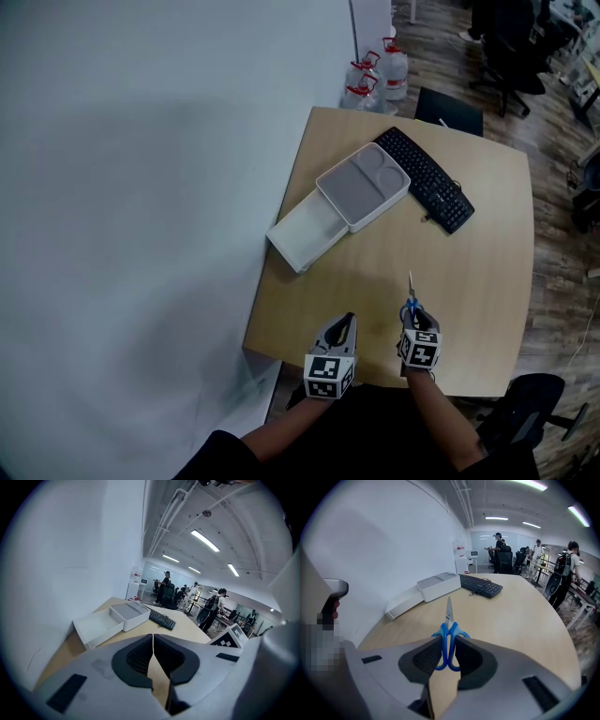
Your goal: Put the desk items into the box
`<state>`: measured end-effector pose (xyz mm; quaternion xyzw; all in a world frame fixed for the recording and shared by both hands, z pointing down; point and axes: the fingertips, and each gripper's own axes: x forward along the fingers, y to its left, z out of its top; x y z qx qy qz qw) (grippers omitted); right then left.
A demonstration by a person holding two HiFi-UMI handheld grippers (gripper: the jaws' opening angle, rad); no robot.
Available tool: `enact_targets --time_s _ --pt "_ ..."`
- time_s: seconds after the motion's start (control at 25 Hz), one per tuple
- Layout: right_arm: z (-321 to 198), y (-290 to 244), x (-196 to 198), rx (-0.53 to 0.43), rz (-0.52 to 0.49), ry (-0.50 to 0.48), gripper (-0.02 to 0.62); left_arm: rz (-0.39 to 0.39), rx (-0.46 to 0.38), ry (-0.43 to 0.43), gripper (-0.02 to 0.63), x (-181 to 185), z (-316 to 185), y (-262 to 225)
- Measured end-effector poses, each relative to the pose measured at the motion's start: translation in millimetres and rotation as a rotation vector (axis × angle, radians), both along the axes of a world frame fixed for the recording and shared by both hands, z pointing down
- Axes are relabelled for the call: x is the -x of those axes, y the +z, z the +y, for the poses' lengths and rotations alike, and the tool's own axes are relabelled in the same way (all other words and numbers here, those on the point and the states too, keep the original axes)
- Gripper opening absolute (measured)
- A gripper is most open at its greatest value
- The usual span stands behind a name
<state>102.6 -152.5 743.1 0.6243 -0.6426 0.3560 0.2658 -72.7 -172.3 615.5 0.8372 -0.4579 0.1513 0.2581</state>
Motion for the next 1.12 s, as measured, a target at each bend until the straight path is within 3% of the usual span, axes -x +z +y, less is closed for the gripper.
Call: enact_targets --time_s 0.36,0.52,0.96,1.12 --pt "-60.7 -24.7 124.2 -0.049 -0.02 -0.098 0.144 -0.014 -0.059 0.011 0.018 78.7 -26.8 -9.9" --pt "-85.9 -23.7 172.1 -0.05 -0.052 -0.123 0.144 0.016 -0.031 -0.01 0.018 107.9 -34.1 -5.8" --pt "-150.0 -13.6 240.9 -0.049 -0.058 -0.116 0.146 0.016 -0.048 -0.031 0.018 164.1 -63.5 -3.8" --pt "-173.9 -5.8 254.1 -0.028 -0.064 -0.086 0.144 0.059 -0.048 -0.095 0.018 182.8 -76.7 -4.0"
